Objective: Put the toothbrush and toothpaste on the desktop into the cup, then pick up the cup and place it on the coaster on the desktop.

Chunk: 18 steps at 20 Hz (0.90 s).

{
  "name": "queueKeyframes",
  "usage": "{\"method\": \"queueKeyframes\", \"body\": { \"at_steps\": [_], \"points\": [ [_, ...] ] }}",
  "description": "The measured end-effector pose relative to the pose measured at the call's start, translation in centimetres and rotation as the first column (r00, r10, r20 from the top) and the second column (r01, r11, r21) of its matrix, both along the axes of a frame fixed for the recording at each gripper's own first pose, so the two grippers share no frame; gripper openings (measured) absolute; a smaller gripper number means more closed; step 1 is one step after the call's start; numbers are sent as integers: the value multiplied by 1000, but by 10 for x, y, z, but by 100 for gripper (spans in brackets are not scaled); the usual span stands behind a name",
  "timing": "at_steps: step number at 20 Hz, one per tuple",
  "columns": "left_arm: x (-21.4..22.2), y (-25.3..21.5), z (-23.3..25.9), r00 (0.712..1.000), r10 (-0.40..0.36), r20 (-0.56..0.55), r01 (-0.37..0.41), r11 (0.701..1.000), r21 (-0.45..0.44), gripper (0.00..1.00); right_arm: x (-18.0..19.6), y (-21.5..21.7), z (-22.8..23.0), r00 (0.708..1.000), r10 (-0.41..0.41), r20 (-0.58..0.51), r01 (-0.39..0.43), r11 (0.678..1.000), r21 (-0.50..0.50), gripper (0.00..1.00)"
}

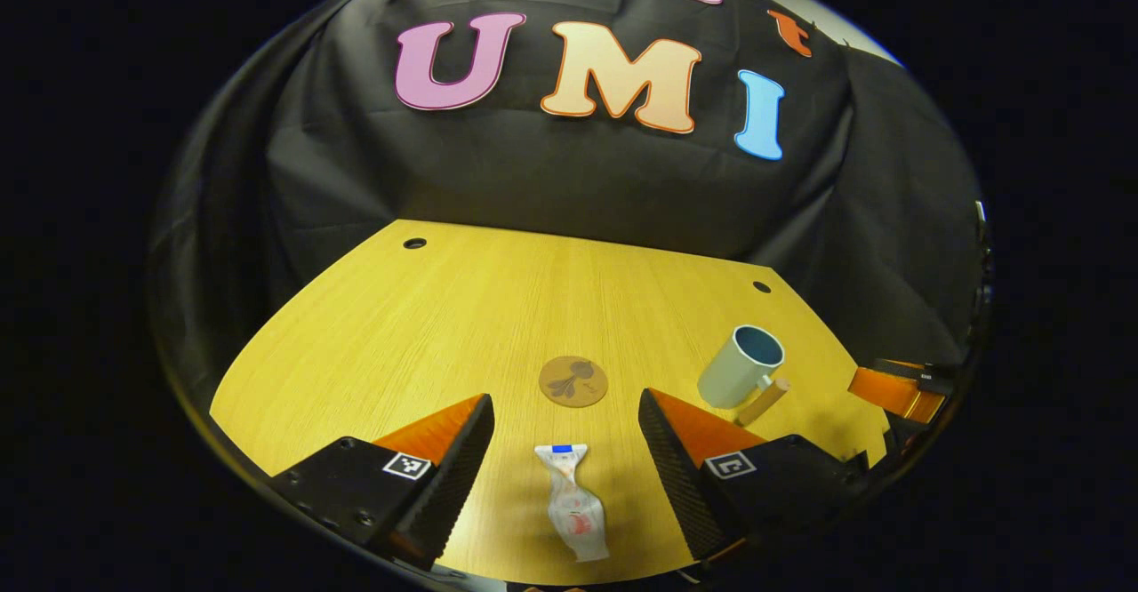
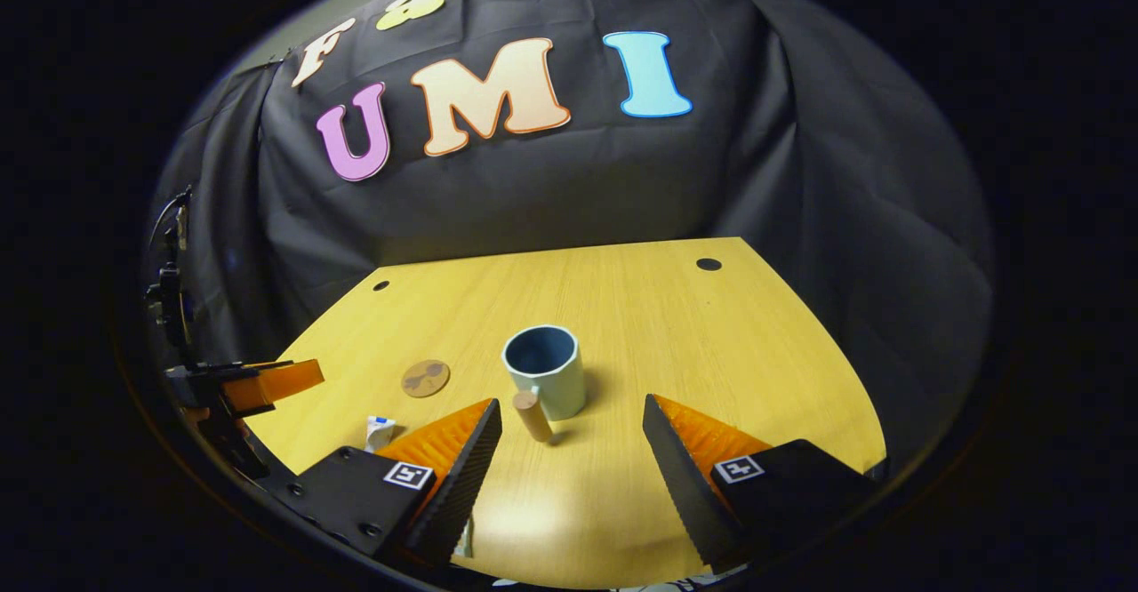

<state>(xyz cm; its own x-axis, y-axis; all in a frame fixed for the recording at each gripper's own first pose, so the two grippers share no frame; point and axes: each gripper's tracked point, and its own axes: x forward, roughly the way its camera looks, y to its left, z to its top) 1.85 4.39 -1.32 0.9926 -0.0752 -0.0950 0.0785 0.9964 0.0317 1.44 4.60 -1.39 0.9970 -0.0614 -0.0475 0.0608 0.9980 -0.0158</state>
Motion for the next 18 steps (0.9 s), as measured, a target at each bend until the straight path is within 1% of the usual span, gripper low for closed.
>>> {"method": "queueKeyframes", "body": {
  "at_steps": [1,2,3,4,5,8,9,10,11,12,13,15,16,17,18],
  "points": [
    [2,3,-1,1000,-1,-7,1,1000,-6,95,2,7,-4,1000,12,-12,-12,1000,-9,95],
    [2,5,-2,1000,-1,-9,1,1000,-10,95,4,13,-6,999,25,-24,-25,999,-20,99],
    [3,8,-4,1000,0,-14,0,1000,-10,95,6,19,-10,999,34,-39,-35,999,-33,95],
    [4,13,-6,1000,4,-20,-5,1000,-7,95,9,24,-15,997,41,-59,-44,998,-45,95],
    [4,16,-8,1000,8,-28,-8,1000,-4,95,11,31,-20,995,50,-82,-55,997,-52,99],
    [2,33,-10,999,26,-33,-26,1000,-2,95,20,55,-31,986,90,-139,-100,993,-69,98],
    [3,38,-10,999,33,-36,-33,999,-4,95,23,61,-37,982,97,-162,-111,990,-83,95],
    [3,44,-12,999,40,-37,-41,999,-6,95,27,65,-42,978,100,-183,-119,988,-97,95],
    [2,49,-13,998,48,-41,-49,999,-7,95,31,71,-48,973,103,-206,-127,986,-106,99],
    [0,56,-14,997,57,-44,-57,998,-10,95,34,77,-54,967,109,-232,-137,985,-109,95],
    [0,63,-14,997,65,-47,-66,998,-12,95,37,83,-62,958,115,-263,-148,983,-109,99],
    [-1,76,-19,995,84,-56,-85,996,-17,95,44,93,-77,936,123,-331,-170,978,-118,99],
    [-1,83,-20,994,94,-61,-96,995,-20,95,49,95,-84,925,119,-362,-177,976,-131,94],
    [-2,89,-22,993,101,-68,-103,994,-23,95,52,98,-91,914,112,-390,-180,973,-144,99],
    [-2,95,-26,991,110,-77,-112,993,-26,95,56,100,-98,902,100,-421,-180,971,-155,99]
  ]
}}
